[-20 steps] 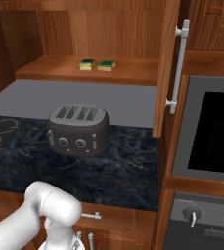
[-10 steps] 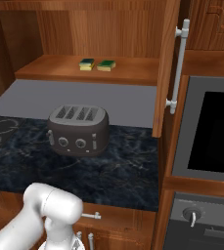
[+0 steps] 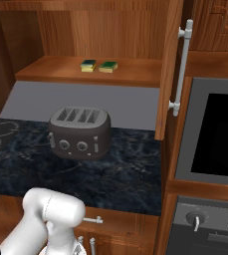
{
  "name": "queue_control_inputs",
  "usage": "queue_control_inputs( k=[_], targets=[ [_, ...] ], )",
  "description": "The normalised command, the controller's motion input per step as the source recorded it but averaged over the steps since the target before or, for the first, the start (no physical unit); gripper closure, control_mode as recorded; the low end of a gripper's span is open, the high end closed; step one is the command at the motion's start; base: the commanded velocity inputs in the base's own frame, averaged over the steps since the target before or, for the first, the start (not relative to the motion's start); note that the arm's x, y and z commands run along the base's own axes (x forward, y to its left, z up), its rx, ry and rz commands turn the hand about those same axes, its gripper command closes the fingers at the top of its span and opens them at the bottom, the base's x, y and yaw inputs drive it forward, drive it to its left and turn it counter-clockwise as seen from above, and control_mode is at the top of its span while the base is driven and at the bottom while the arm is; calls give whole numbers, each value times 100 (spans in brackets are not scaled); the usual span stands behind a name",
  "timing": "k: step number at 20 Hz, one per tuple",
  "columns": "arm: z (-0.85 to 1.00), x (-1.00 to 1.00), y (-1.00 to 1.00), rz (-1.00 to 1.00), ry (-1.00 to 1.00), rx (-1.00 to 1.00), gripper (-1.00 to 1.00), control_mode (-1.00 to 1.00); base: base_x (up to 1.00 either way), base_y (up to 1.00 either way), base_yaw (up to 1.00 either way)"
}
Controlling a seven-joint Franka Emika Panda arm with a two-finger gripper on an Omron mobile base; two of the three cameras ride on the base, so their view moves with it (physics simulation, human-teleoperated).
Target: Pick up the sponge and sponge from the sink, and place them back in the cabinet, and close the cabinet doors.
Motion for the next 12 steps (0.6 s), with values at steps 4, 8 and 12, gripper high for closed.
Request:
queue_control_inputs(
  k=[4, 8, 12],
  targets=[
    [0, 23, -34, 3, 0, 0, -100, -100, 0, 0, 0],
    [0, 24, -32, 4, 0, 0, -100, -100, 0, 0, 0],
    [0, 21, -39, 5, 0, 0, -100, -100, 0, 0, 0]
  ],
)
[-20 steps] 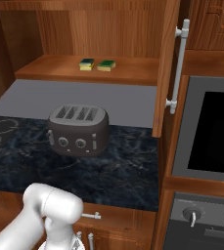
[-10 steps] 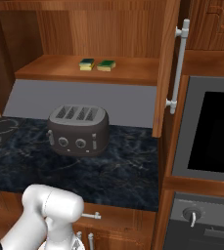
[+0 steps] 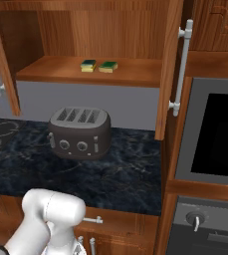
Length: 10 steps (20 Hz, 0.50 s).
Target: Pick up the sponge and sponge from the sink, and place them back in the cabinet, and close the cabinet doors.
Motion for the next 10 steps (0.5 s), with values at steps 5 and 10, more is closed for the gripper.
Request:
queue_control_inputs(
  k=[5, 10],
  targets=[
    [0, 15, -46, 7, 0, 0, -100, -100, 0, 0, 0],
    [0, 11, -49, 8, 0, 0, -100, -100, 0, 0, 0]
  ],
)
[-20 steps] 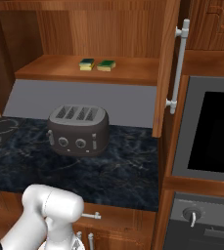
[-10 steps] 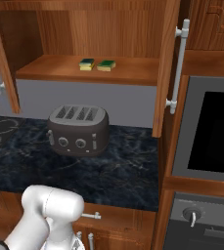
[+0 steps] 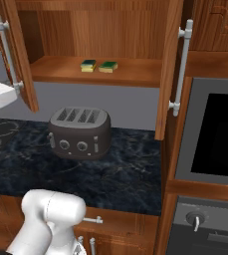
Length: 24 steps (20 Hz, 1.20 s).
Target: Pick up the sponge and sponge from the sink, and place them back in the cabinet, and close the cabinet doors.
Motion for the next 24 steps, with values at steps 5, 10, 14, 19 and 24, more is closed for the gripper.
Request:
queue_control_inputs(
  k=[5, 10, 14, 19, 24],
  targets=[
    [0, 24, -41, 6, 0, 0, -100, -100, 0, 0, 0],
    [0, 33, -30, 2, 0, 0, -100, -100, 0, 0, 0],
    [0, 31, -25, 1, 0, 0, -100, -100, 0, 0, 0],
    [0, 34, -25, 1, 0, 0, -100, -100, 0, 0, 0],
    [0, 31, -28, 2, 0, 0, -100, -100, 0, 0, 0]
  ],
)
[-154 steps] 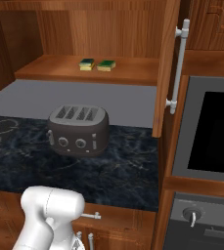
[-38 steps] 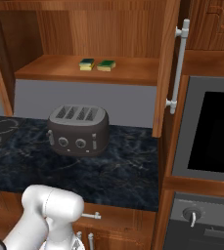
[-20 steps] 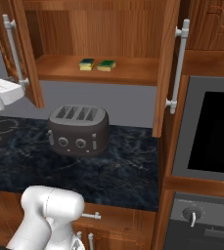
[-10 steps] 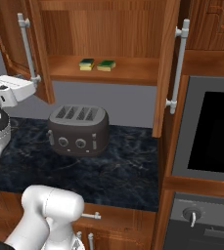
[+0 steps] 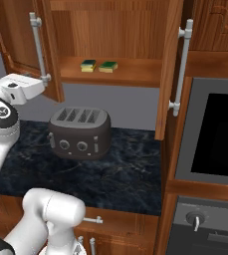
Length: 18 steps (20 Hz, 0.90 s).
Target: Pick up the sponge and sponge from the sink, and place them back in the cabinet, and close the cabinet doors.
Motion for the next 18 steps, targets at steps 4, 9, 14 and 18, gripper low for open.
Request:
queue_control_inputs(
  k=[4, 9, 14, 18],
  targets=[
    [0, 30, -31, 2, 0, 0, -100, -100, 0, 0, 0],
    [0, 31, -32, 3, 0, 0, -100, -100, 0, 0, 0],
    [0, 32, -29, 4, 0, 0, -100, -100, 0, 0, 0],
    [-1, 34, -30, 5, 0, 0, -100, -100, 0, 0, 0]
  ],
)
